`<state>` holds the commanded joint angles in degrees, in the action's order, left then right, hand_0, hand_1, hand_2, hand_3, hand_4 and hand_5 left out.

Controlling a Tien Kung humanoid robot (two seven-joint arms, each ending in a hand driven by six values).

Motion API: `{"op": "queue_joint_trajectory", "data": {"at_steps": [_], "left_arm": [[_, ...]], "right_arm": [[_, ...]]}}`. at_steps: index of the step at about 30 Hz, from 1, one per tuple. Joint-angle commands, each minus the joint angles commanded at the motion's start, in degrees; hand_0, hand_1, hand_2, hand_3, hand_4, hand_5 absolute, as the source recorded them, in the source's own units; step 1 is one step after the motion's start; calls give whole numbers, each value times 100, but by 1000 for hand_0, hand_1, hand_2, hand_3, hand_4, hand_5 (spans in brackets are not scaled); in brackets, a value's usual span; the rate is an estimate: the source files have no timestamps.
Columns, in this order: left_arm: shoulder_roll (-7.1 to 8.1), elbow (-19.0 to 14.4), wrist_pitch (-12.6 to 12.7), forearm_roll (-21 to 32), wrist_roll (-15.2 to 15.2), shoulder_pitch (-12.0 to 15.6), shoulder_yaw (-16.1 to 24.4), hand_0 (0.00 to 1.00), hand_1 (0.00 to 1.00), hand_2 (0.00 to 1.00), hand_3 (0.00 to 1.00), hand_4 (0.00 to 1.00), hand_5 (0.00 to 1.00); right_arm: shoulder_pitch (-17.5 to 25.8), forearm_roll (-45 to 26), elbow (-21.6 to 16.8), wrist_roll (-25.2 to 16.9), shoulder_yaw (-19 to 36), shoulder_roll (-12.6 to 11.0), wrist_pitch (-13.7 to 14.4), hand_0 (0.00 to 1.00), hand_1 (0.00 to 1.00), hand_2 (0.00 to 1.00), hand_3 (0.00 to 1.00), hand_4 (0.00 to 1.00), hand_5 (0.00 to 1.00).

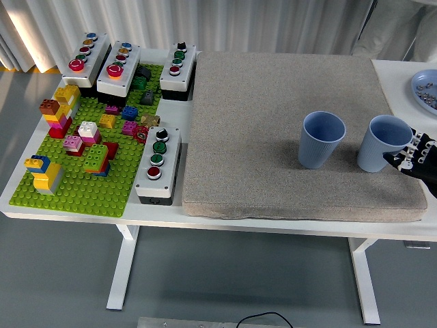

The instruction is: Pick cup pour cup place

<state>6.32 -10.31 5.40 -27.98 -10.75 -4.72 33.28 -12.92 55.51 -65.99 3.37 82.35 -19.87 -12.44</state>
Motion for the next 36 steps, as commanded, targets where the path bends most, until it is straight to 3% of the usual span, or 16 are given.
{"op": "queue_joint_trajectory", "data": {"at_steps": [36], "left_arm": [[8,0,-1,101,24,-21,-118,721,772,822,665,503,943]], "right_arm": [[-243,-9,155,20,-201,120,25,909,874,941,921,829,197]]}}
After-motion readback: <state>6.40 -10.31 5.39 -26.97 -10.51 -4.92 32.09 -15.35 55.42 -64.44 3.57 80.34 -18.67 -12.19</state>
